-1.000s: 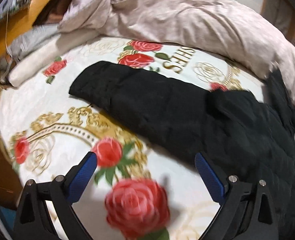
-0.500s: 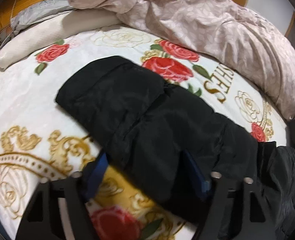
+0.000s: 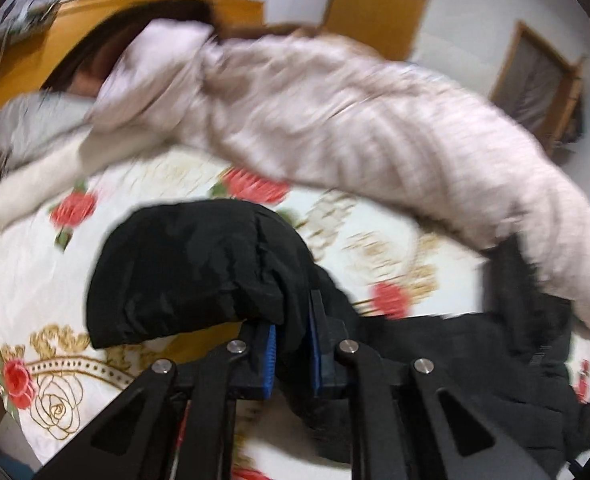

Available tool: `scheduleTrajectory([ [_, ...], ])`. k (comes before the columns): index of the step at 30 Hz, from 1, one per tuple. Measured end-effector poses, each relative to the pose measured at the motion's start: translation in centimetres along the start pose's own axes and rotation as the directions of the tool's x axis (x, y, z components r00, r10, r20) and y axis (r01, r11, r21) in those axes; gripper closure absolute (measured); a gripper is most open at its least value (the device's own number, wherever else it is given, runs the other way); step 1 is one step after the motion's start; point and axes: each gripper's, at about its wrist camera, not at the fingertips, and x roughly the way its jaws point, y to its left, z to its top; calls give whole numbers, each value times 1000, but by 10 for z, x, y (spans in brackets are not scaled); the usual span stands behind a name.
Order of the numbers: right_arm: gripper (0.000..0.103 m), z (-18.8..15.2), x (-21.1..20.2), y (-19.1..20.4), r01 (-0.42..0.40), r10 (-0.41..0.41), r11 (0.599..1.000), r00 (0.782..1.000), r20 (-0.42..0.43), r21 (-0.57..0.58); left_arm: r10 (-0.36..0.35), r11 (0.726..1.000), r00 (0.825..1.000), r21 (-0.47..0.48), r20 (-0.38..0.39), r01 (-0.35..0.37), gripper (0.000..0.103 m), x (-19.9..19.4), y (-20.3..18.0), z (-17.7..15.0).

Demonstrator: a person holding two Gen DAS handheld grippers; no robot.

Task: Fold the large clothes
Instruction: 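Grasp the sleeve nearest the left tool and fold it across the jacket body, then open the left tool to release the folded sleeve onto the jacket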

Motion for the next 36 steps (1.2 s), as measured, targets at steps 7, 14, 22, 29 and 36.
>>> scheduleTrajectory([
  [7,10,-18,-41,-33,24,-27,998,999,47,56,-212,963,977,175,13,207,89,-82,-107,7],
  [14,10,-38,-68,-65,37,-46,993,996,79,113,-367,869,926,323,-91,376,89,-109,-214,-36],
  [22,10,-57,-60,-107,58,-70,976,996,51,209,-379,798,886,390,-267,459,87,-62,-296,-109],
  [29,10,-71,-40,-130,76,-81,961,997,6,264,-360,767,842,386,-402,513,44,-16,-328,-171],
  [36,11,-73,-42,-142,77,-88,952,996,25,296,-411,727,784,352,-465,590,23,-14,-351,-197],
])
